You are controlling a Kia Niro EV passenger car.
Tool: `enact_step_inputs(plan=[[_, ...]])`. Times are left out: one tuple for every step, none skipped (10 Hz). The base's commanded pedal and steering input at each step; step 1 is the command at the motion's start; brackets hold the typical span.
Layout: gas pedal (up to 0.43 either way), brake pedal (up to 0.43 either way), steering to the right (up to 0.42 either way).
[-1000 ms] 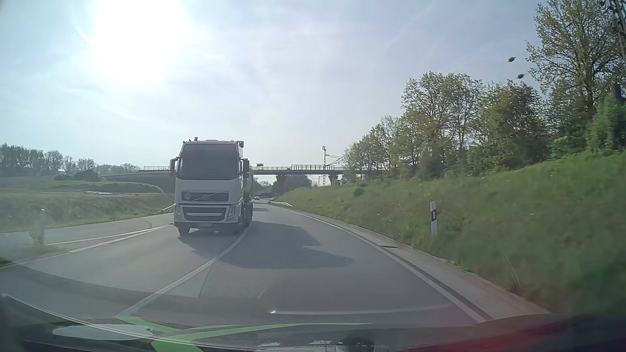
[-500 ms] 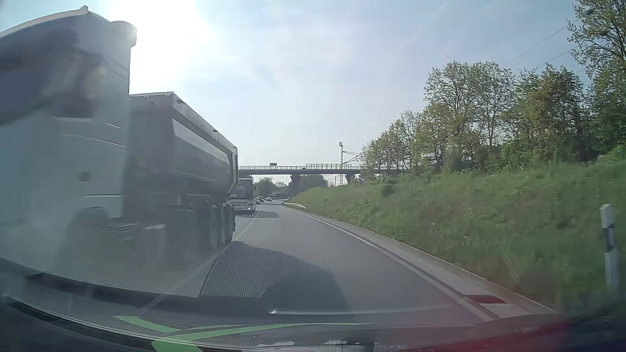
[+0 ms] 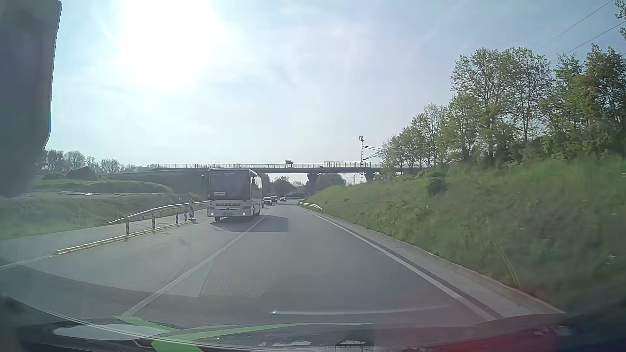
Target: Follow the waypoints while adhering to traffic rules and regulations
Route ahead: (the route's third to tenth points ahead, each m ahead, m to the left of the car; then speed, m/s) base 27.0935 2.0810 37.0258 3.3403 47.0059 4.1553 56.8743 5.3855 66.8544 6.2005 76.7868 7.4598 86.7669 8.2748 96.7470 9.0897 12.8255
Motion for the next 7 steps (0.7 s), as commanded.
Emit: enact_step_inputs(plan=[[0.130,0.000,-0.030],[0.130,0.000,-0.029],[0.130,0.000,-0.029],[0.130,0.000,-0.027],[0.130,0.000,-0.025],[0.130,0.000,-0.023],[0.130,0.000,-0.020]])
